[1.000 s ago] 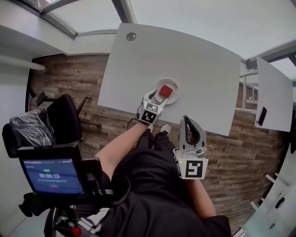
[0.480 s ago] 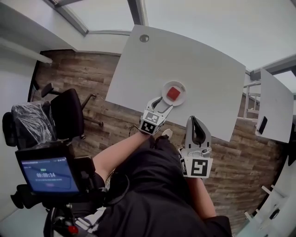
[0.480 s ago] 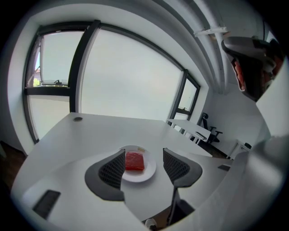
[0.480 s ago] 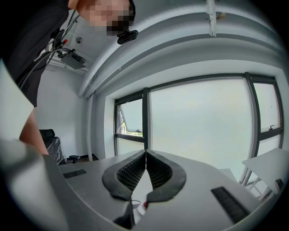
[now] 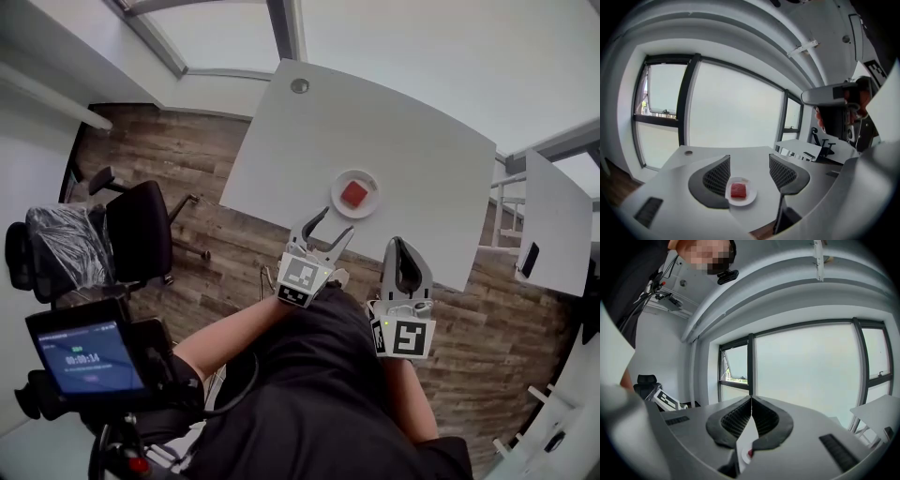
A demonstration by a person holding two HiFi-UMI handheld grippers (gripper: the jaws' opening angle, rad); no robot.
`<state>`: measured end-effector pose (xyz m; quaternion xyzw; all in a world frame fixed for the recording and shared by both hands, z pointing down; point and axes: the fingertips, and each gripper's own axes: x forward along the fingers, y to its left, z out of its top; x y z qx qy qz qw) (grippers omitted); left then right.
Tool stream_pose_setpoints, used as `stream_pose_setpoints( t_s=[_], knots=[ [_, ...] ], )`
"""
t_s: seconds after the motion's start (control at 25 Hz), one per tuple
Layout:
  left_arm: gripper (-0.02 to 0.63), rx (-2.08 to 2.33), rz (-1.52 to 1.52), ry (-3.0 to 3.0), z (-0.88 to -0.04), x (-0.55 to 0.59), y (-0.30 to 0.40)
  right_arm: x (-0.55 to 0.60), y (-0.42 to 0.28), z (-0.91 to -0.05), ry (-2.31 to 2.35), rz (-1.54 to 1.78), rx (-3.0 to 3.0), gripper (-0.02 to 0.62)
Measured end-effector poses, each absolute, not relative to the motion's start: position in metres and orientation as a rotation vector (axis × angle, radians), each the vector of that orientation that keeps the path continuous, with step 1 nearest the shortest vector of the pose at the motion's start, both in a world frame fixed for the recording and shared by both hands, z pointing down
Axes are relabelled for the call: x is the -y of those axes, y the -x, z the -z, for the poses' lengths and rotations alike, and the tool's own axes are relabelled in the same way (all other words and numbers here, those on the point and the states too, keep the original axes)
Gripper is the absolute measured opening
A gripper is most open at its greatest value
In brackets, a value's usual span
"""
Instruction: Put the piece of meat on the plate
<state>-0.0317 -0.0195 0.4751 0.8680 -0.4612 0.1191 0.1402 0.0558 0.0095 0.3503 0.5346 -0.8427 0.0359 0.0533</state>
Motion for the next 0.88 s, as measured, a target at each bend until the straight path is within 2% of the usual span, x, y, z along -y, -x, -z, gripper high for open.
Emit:
stream_pose_setpoints(
  t_s=[0.32,0.6,0.64,0.72,0.88],
  knots=[
    [0.262,1.458,-0.203,-2.575,-0.403,0.015,0.047,-0.011,-0.054,-0.340,-1.637,-0.084,2.586,0.009],
    [0.261,1.538,-0.069,-2.577,-0.372,0.014,0.065,-0.013,-0.052,-0.338,-1.645,-0.083,2.592,0.008],
    [0.236,1.554,-0.037,-2.572,-0.369,0.010,0.069,-0.013,-0.049,-0.336,-1.639,-0.078,2.598,0.008],
    [0.119,1.587,0.008,-2.577,-0.362,0.003,0.075,-0.013,-0.045,-0.334,-1.628,-0.068,2.609,0.009],
    [0.049,1.623,0.052,-2.571,-0.354,-0.001,0.083,-0.013,-0.037,-0.331,-1.611,-0.047,2.628,0.008]
  ],
)
